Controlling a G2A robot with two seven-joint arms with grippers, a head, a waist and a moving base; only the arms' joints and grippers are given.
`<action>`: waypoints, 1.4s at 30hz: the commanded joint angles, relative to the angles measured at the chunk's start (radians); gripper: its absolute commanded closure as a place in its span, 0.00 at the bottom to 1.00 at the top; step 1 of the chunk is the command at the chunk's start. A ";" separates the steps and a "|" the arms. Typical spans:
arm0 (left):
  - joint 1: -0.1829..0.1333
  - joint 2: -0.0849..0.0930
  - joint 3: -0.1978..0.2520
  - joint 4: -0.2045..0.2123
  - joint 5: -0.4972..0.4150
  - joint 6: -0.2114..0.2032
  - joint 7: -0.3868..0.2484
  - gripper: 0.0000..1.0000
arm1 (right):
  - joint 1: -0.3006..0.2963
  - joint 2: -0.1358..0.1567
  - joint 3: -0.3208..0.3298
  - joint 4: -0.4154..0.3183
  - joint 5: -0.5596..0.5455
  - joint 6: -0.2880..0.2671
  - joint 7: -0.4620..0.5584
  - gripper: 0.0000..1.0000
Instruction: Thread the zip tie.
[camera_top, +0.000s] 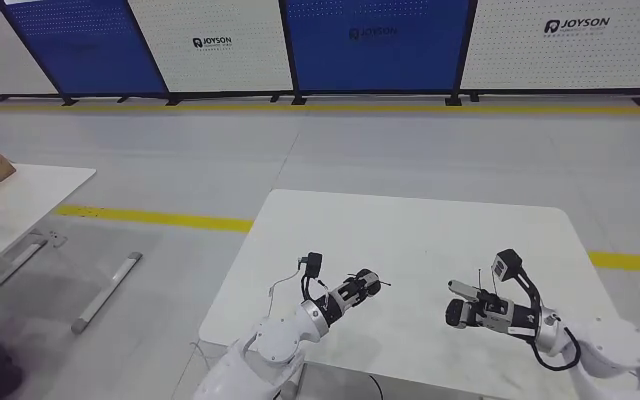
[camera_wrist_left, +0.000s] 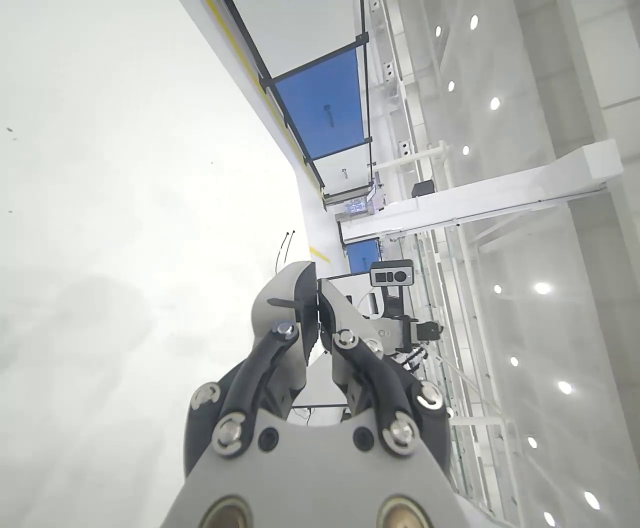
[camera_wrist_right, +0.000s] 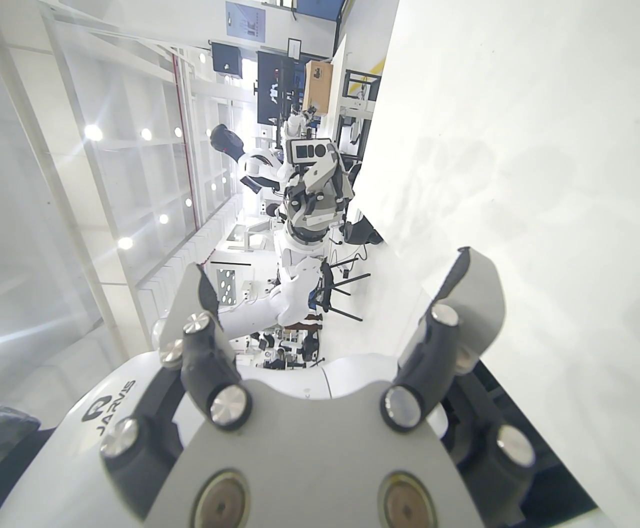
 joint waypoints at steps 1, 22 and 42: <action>0.000 0.000 0.000 0.000 0.000 0.000 0.000 1.00 | 0.004 0.005 0.012 -0.033 -0.032 -0.018 0.001 0.00; 0.000 0.000 0.000 0.000 0.000 0.000 0.000 1.00 | 0.110 0.084 0.197 -0.127 -0.547 0.072 0.191 0.00; 0.000 0.000 0.000 0.000 0.000 0.000 0.000 1.00 | 0.167 0.141 0.042 -0.298 -0.995 0.210 0.239 0.00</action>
